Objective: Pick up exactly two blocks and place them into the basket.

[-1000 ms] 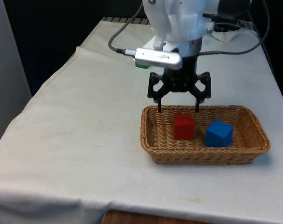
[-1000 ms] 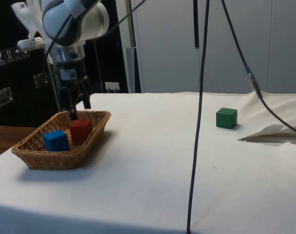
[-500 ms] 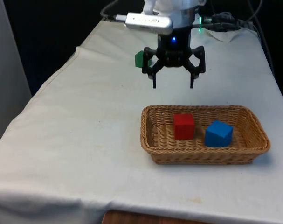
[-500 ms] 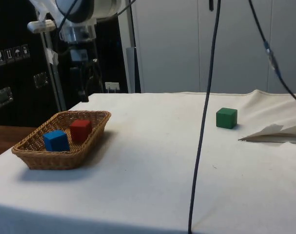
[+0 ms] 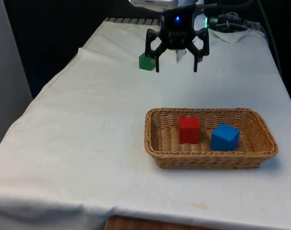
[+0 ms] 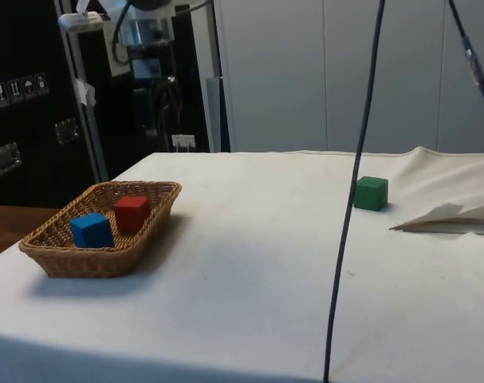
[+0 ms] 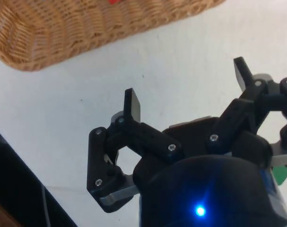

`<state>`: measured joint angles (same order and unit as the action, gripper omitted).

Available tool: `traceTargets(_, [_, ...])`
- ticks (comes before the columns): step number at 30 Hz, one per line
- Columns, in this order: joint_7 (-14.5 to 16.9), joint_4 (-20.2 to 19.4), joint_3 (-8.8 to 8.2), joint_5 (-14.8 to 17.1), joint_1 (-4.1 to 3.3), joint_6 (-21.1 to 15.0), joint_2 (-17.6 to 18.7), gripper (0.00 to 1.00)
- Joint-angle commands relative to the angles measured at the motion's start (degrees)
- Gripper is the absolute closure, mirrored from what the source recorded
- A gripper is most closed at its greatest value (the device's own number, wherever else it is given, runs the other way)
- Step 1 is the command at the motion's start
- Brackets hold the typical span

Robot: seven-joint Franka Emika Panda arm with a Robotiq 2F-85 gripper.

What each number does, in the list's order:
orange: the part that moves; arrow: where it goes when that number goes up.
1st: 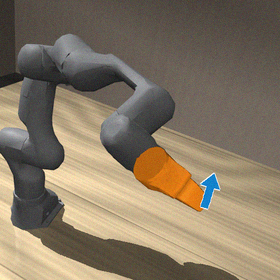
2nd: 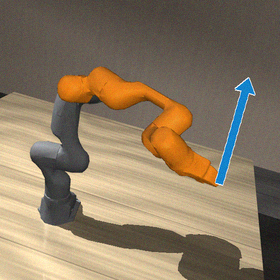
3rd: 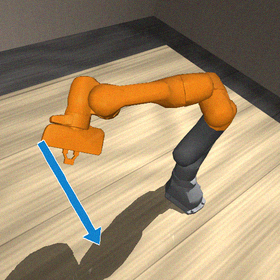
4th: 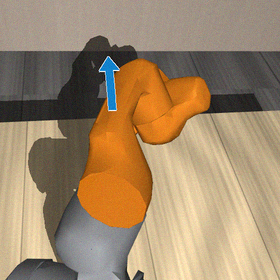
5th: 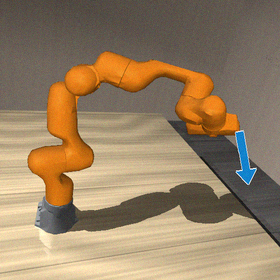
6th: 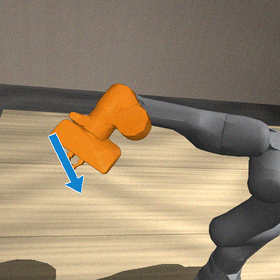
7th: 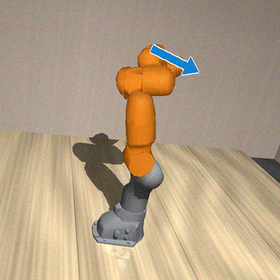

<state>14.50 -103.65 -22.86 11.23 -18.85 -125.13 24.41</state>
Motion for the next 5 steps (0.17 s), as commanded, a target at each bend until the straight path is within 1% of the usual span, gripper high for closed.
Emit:
traceTargets(1, [-0.46, -1.49, -0.29, -0.57, -0.52, -1.49, -0.92, 0.0])
traceTargets(4, [-0.4, -3.44, -0.06, -0.69, -0.52, -2.58, -2.18, 0.0])
traceTargets(5, [-0.06, -3.21, 0.17, -0.29, -0.17, -1.95, -2.01, 0.0])
